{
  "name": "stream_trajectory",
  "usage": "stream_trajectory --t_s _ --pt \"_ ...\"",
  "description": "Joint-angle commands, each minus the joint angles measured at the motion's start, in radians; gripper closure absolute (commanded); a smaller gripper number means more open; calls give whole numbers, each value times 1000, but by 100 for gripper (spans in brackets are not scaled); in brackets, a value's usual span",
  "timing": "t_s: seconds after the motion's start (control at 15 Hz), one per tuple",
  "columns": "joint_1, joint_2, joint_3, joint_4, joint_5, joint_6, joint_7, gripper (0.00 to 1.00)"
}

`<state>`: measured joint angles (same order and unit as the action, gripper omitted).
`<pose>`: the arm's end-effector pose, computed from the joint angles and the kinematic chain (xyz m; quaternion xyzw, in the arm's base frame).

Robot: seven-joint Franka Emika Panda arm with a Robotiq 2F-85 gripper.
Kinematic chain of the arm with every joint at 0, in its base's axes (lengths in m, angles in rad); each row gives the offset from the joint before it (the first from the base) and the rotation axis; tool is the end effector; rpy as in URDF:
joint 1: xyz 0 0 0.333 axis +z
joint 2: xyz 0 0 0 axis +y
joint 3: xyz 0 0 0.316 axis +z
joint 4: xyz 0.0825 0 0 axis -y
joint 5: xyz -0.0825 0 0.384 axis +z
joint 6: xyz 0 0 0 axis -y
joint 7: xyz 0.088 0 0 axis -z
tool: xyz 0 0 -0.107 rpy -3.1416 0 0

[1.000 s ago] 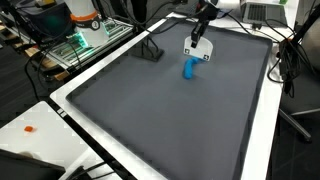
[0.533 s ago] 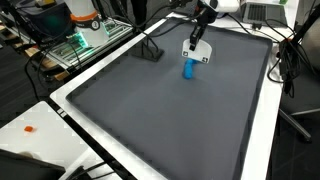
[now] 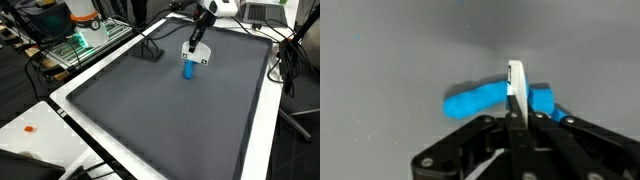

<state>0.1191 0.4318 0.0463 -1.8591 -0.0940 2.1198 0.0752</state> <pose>0.6114 0.0962 0.2742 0.9934 0.0714 -0.0810 0.0380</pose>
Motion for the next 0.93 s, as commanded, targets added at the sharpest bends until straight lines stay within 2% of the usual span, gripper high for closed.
stream_trajectory --t_s 0.0,0.87 --pt "-3 19 4 5 -2 14 -18 99" --pt "17 60 0 5 -65 56 -48 99"
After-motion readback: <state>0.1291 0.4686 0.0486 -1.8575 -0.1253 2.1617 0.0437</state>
